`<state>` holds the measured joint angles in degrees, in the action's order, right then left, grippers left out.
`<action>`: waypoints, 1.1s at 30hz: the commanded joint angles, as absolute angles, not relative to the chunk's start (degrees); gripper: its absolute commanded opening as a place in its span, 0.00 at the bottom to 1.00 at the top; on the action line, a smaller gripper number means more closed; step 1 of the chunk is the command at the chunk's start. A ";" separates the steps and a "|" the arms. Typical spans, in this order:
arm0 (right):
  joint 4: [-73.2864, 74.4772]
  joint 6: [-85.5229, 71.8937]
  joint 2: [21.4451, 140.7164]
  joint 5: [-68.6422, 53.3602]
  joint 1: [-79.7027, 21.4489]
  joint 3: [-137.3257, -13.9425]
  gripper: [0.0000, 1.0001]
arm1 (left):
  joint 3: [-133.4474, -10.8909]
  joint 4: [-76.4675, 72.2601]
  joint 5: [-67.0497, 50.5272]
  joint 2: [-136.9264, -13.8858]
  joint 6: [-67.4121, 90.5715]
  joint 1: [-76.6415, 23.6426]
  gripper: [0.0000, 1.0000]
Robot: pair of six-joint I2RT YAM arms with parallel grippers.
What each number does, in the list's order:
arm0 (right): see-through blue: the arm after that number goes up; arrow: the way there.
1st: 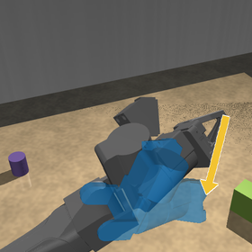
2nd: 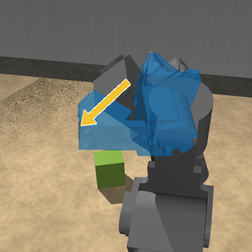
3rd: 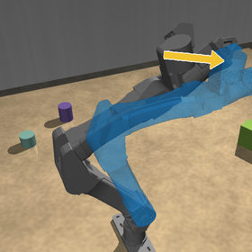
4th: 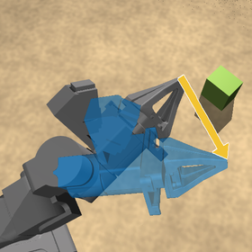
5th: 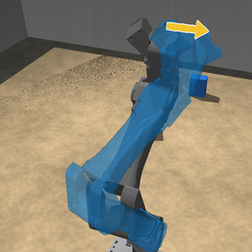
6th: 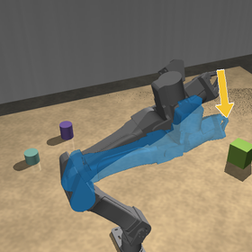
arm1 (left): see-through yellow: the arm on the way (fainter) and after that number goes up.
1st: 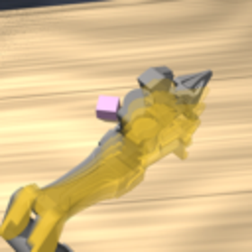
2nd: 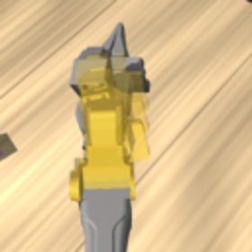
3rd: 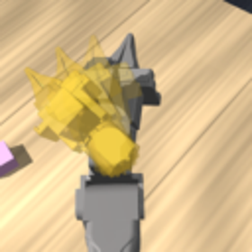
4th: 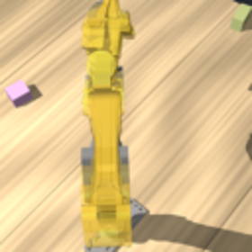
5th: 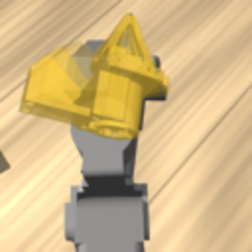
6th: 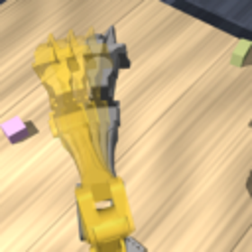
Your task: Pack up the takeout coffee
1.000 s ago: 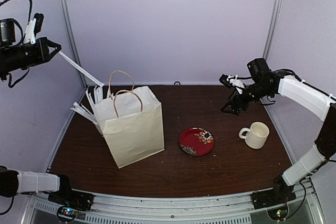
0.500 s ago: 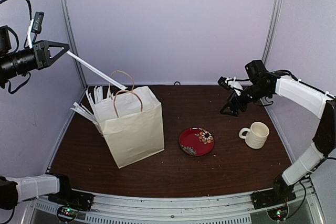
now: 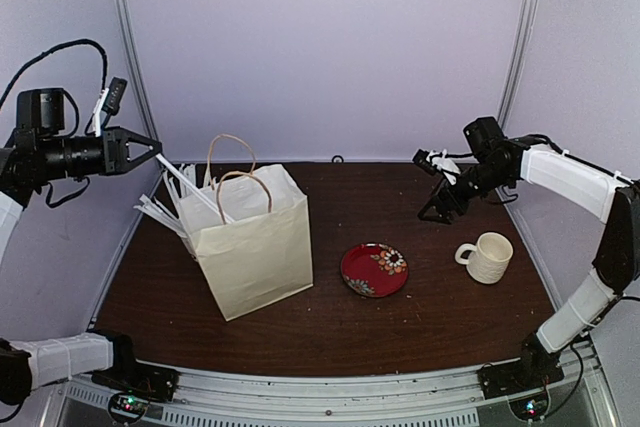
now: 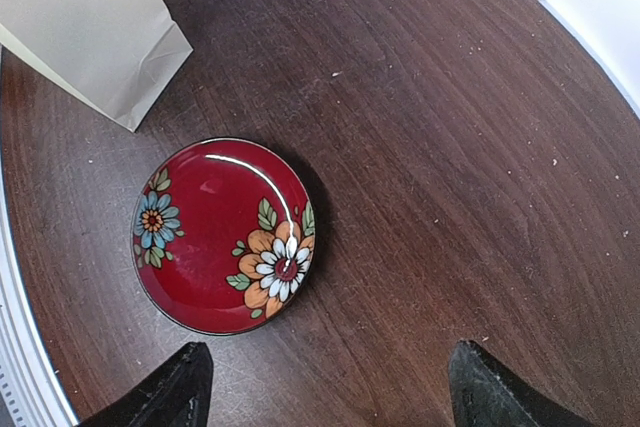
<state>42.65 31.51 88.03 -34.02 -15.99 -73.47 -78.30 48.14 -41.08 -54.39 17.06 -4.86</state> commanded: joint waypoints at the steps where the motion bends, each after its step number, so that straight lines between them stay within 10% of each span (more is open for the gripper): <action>1: 43.15 31.46 89.02 -33.90 -16.08 -74.13 0.85 | -77.23 48.13 -35.47 -56.31 13.11 -11.67 0.00; 14: 44.83 31.64 88.05 -34.24 -16.08 -75.50 0.85 | -82.41 57.47 -20.01 -72.01 4.22 -29.58 0.01; 19: 45.49 31.81 87.83 -34.23 -16.08 -76.05 0.85 | -84.58 57.85 -18.35 -73.63 3.52 -30.50 0.39; 33: 50.29 23.04 83.27 -18.03 -13.18 -96.80 0.99 | -84.75 41.88 15.70 -62.81 -4.91 -30.50 0.97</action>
<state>49.89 29.98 85.84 -24.91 -15.46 -91.48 -86.06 52.82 -1.98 -64.90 -1.17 -30.37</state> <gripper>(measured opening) 0.924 0.956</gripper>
